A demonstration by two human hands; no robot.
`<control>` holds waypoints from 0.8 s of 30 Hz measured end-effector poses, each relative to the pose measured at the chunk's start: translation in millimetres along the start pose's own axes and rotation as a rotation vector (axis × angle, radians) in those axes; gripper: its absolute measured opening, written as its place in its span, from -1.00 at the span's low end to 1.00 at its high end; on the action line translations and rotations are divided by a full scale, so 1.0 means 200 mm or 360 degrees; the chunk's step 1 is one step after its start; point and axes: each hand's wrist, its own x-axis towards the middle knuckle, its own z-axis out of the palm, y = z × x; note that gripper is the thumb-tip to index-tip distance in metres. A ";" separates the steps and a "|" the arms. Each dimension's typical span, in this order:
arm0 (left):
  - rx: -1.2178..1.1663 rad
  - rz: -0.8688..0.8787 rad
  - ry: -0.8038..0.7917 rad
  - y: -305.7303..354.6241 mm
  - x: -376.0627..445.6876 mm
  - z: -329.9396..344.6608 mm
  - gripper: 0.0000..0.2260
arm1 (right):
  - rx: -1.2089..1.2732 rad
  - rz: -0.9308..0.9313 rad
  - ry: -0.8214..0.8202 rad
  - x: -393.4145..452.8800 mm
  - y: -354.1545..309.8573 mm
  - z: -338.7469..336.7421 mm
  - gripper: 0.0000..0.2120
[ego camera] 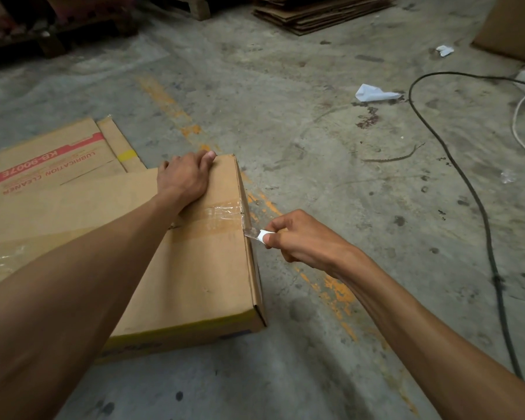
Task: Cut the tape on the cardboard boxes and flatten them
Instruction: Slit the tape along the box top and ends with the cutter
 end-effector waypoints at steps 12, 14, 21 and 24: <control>-0.0662 0.0357 0.0065 -0.13 -0.28 -0.15 -0.73 | -0.0061 -0.0081 0.0195 0.01 -0.06 -0.06 -0.74; -0.0567 0.0394 0.0107 -0.15 -0.38 -0.18 -0.81 | -0.0068 -0.0125 0.0237 0.05 -0.08 -0.02 -0.72; -0.0118 0.0401 0.0111 -0.26 -0.70 -0.29 -0.58 | -0.0053 -0.0294 0.0375 0.20 -0.16 0.08 -0.86; -0.0092 0.0362 0.0174 -0.28 -0.79 -0.25 -0.58 | -0.0163 -0.0313 0.0344 0.24 -0.19 0.12 -0.90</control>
